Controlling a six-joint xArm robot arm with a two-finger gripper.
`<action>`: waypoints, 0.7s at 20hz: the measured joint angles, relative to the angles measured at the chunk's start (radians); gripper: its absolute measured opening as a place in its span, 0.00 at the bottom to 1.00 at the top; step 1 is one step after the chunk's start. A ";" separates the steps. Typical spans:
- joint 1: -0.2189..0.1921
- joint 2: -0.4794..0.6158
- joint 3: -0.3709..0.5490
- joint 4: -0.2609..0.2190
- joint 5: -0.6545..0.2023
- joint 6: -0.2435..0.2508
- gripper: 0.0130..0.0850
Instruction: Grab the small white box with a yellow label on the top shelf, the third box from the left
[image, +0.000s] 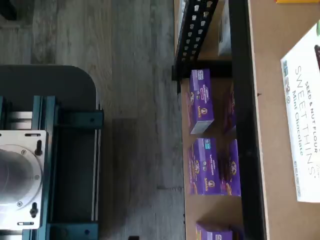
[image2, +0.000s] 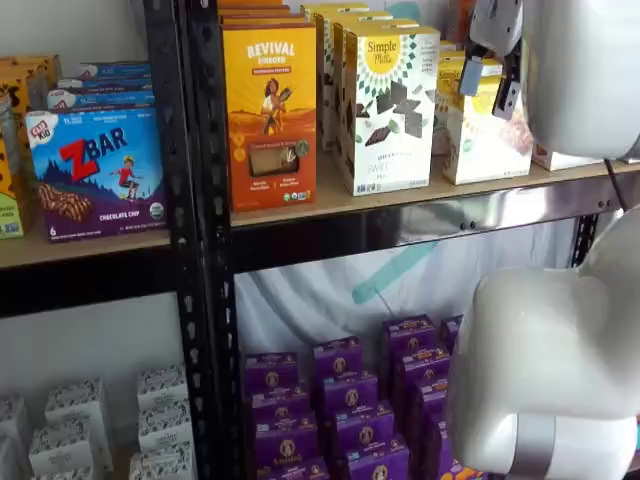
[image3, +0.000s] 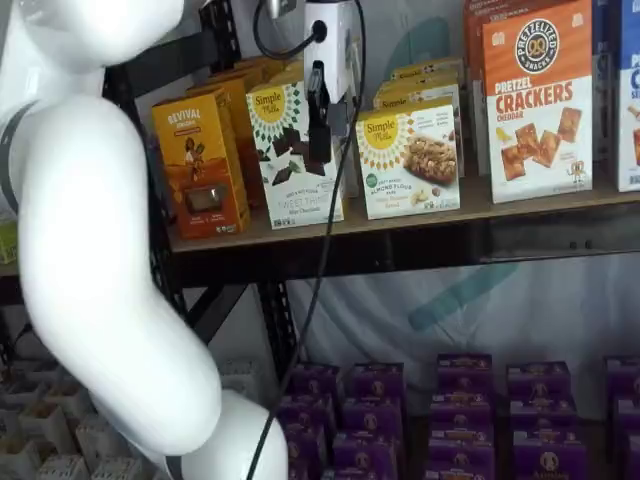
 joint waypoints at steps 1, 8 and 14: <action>0.002 0.003 -0.006 -0.006 0.003 0.000 1.00; -0.020 0.043 -0.066 0.003 0.023 -0.014 1.00; -0.053 0.061 -0.088 0.057 -0.013 -0.027 1.00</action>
